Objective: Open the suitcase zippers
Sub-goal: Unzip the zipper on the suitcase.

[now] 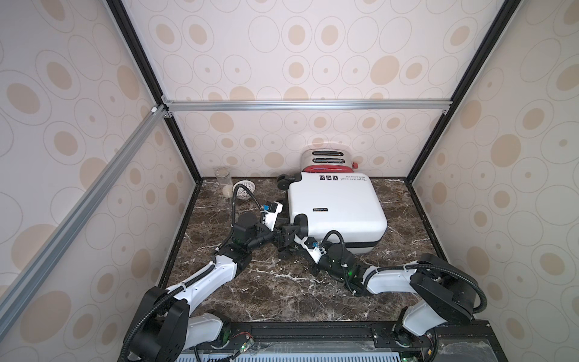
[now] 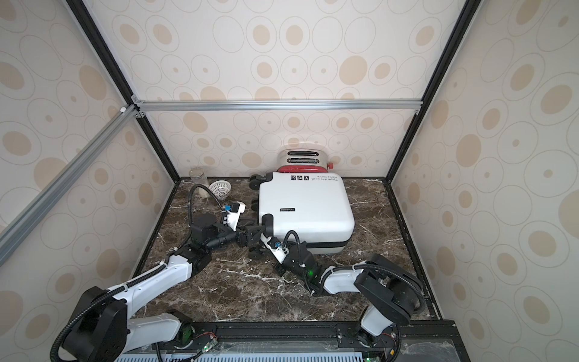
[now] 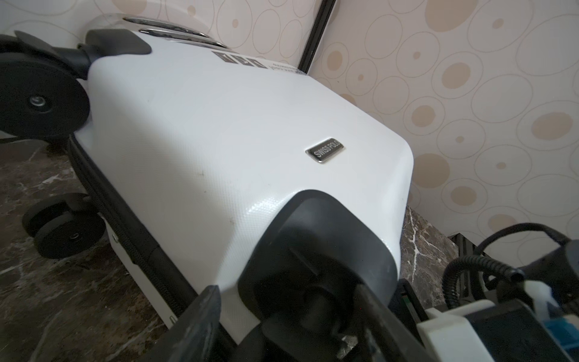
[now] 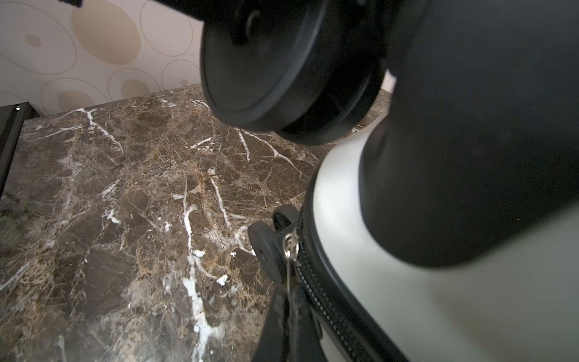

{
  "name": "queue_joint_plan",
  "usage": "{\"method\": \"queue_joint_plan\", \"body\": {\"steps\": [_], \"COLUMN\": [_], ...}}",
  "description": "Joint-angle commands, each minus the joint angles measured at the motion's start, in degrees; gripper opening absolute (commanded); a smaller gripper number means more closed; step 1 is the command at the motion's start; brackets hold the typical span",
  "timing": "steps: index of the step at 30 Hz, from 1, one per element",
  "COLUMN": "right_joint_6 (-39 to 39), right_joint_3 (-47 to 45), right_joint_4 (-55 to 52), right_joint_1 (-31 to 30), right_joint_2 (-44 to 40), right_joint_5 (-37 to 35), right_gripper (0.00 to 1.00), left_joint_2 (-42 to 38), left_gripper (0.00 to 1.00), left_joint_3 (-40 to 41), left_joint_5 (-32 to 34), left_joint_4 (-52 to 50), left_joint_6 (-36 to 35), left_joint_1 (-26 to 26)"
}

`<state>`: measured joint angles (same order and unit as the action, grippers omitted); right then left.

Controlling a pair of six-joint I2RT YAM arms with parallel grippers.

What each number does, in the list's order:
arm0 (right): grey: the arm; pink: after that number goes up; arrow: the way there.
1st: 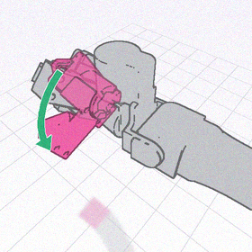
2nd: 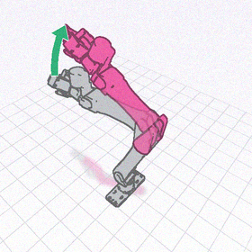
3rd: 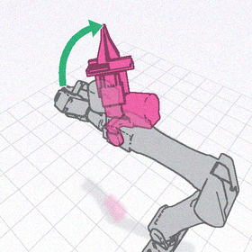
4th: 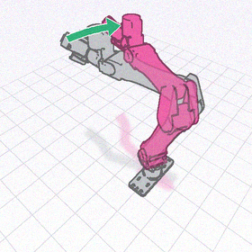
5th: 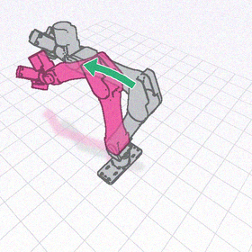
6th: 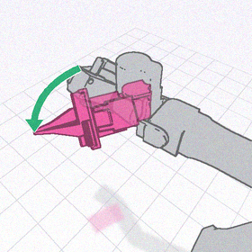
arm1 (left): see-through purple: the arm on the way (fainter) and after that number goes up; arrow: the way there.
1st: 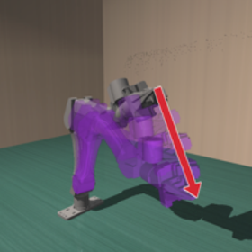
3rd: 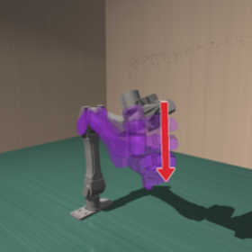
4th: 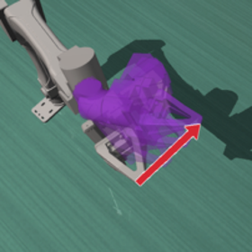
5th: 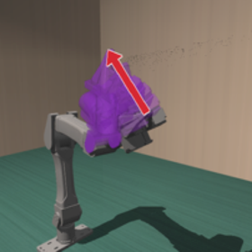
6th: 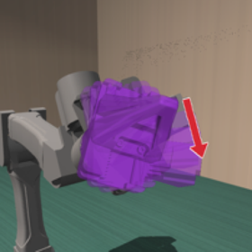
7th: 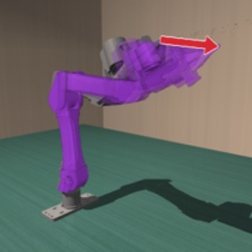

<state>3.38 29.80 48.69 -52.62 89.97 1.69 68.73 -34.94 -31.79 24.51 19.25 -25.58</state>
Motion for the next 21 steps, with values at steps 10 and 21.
{"method": "queue_joint_plan", "body": {"steps": [10, 21], "right_joint_6": [-1.1, -1.4], "right_joint_3": [0.7, 1.2], "right_joint_4": [4.6, 4.7], "right_joint_1": [-0.9, -0.9], "right_joint_2": [-1.4, -0.9], "right_joint_5": [2.7, 4.1], "right_gripper": [0.00, 0.00], "left_joint_2": [-16.9, -16.5], "left_gripper": [0.63, 0.55], "left_joint_3": [9.8, 18.5], "left_joint_5": [2.2, -5.3], "left_joint_4": [-6.2, 2.5], "left_joint_6": [7.8, 16.3], "left_joint_1": [-0.2, -1.2]}}
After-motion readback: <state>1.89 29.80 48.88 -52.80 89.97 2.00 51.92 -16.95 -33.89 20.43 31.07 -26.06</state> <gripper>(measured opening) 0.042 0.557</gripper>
